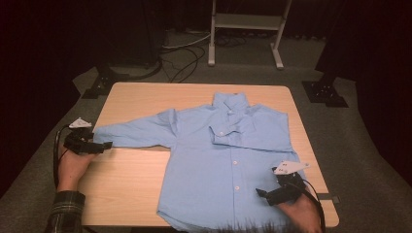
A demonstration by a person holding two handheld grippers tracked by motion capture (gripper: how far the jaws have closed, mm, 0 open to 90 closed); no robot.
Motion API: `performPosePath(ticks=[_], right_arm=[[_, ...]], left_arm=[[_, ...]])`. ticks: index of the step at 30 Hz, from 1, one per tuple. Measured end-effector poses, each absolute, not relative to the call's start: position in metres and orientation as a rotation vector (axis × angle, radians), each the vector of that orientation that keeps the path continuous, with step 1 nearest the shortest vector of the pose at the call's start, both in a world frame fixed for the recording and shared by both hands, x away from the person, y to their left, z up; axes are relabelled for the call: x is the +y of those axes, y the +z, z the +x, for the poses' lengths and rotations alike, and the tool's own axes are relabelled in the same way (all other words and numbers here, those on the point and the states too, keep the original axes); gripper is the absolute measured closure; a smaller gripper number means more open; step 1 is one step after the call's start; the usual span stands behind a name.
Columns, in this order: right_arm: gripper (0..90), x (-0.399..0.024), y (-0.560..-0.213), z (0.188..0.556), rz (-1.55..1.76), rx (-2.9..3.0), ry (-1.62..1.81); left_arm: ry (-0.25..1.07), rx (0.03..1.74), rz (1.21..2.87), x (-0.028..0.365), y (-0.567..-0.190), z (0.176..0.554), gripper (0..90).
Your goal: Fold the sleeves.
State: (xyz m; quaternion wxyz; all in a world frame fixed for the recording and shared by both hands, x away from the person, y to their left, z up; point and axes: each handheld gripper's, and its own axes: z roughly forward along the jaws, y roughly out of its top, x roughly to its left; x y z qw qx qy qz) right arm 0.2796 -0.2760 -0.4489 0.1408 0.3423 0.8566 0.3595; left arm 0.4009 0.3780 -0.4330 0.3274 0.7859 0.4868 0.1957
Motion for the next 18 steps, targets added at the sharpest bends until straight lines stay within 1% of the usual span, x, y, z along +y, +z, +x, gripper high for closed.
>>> performPosePath(ticks=[2, 3, 4, 6, 11, 14, 18], right_arm=[[0.1, -0.276, -0.449, 0.280, 0.985, 2.474, 1.037], [0.1, -0.276, -0.449, 0.280, 0.983, 2.475, 1.036], [0.1, -0.276, -0.449, 0.280, 0.985, 2.474, 1.037], [0.1, -0.276, -0.449, 0.280, 0.985, 2.475, 1.037], [0.1, -0.276, -0.449, 0.280, 0.985, 2.474, 1.037], [0.1, -0.276, -0.449, 0.280, 0.985, 2.474, 1.038], [0.1, -0.276, -0.449, 0.280, 0.986, 2.474, 1.038]], left_arm=[[0.535, 1.278, 2.074, 0.376, -0.433, 0.401, 9.0], [0.548, 1.280, 2.079, 0.375, -0.433, 0.400, 13.1], [0.546, 1.284, 2.076, 0.375, -0.433, 0.400, 14.9], [0.550, 1.295, 2.065, 0.375, -0.432, 0.399, 23.1], [0.534, 1.287, 2.042, 0.378, -0.429, 0.397, 40.3], [0.565, 1.275, 2.029, 0.379, -0.426, 0.393, 57.9], [0.578, 1.275, 2.017, 0.380, -0.423, 0.390, 73.8]])
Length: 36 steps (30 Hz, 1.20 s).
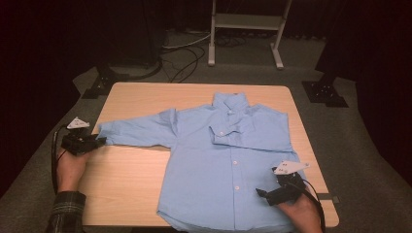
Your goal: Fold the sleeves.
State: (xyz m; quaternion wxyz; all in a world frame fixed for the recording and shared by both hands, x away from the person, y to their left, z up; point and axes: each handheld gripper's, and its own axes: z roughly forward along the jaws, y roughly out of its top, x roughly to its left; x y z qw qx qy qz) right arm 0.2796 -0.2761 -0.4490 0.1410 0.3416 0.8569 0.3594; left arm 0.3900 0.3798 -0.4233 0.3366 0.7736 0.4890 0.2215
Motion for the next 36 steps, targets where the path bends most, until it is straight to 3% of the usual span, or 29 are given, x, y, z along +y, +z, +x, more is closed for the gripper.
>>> performPosePath(ticks=[4, 18, 36], right_arm=[[0.1, -0.276, -0.449, 0.280, 0.987, 2.474, 1.038], [0.1, -0.276, -0.449, 0.280, 0.985, 2.474, 1.037], [0.1, -0.276, -0.449, 0.280, 0.985, 2.475, 1.037]], left_arm=[[0.568, 1.275, 1.998, 0.379, -0.421, 0.387, 86.7], [0.589, 1.224, 1.846, 0.370, -0.415, 0.376, 87.9], [0.550, 1.168, 1.808, 0.330, -0.382, 0.353, 88.3]])
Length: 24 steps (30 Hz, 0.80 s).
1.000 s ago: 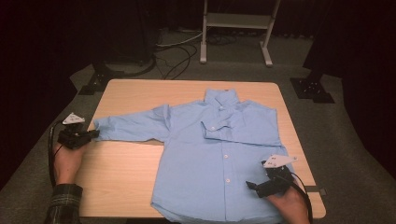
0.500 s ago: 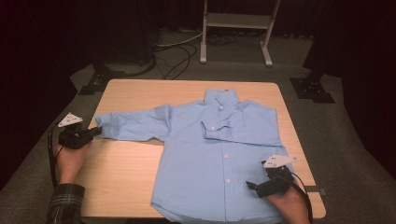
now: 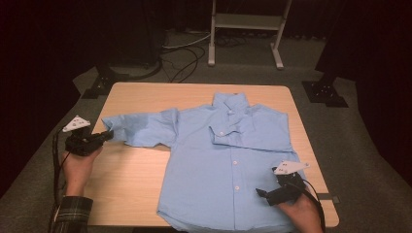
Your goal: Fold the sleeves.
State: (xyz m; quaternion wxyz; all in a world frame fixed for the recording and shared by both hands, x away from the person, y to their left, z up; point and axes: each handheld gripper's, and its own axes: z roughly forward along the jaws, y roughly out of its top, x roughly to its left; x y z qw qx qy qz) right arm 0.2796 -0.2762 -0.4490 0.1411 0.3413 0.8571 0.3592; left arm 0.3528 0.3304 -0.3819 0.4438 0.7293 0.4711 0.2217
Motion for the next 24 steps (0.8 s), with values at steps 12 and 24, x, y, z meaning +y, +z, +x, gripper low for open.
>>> performPosePath(ticks=[12, 24], right_arm=[[0.1, -0.276, -0.449, 0.280, 0.984, 2.475, 1.037], [0.1, -0.276, -0.449, 0.280, 0.984, 2.475, 1.037]], left_arm=[[0.522, 1.141, 1.809, 0.300, -0.368, 0.349, 88.4], [0.476, 1.078, 1.781, 0.260, -0.360, 0.358, 88.3]])
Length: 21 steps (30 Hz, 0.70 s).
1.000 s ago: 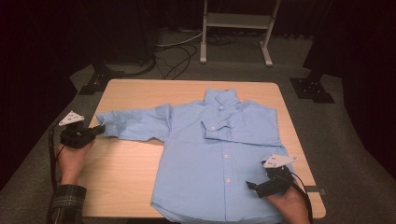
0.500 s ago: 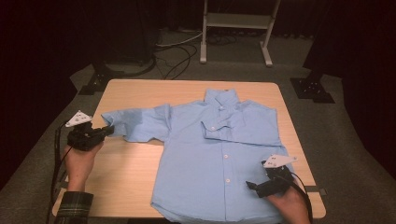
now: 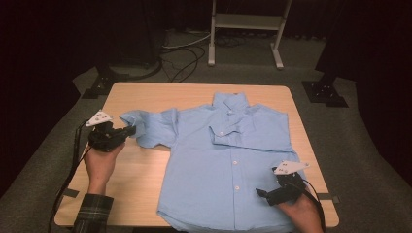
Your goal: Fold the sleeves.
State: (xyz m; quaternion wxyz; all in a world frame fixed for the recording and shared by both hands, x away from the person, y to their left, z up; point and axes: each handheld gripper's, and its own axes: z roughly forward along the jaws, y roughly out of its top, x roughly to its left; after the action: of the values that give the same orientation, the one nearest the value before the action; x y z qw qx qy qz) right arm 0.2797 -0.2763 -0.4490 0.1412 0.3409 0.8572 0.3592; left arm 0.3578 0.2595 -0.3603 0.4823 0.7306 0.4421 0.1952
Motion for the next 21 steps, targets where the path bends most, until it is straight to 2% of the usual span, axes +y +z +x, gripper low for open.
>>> performPosePath(ticks=[21], right_arm=[[0.1, -0.276, -0.449, 0.280, 0.984, 2.474, 1.037]], left_arm=[[0.392, 0.949, 1.837, 0.183, -0.358, 0.402, 88.4]])
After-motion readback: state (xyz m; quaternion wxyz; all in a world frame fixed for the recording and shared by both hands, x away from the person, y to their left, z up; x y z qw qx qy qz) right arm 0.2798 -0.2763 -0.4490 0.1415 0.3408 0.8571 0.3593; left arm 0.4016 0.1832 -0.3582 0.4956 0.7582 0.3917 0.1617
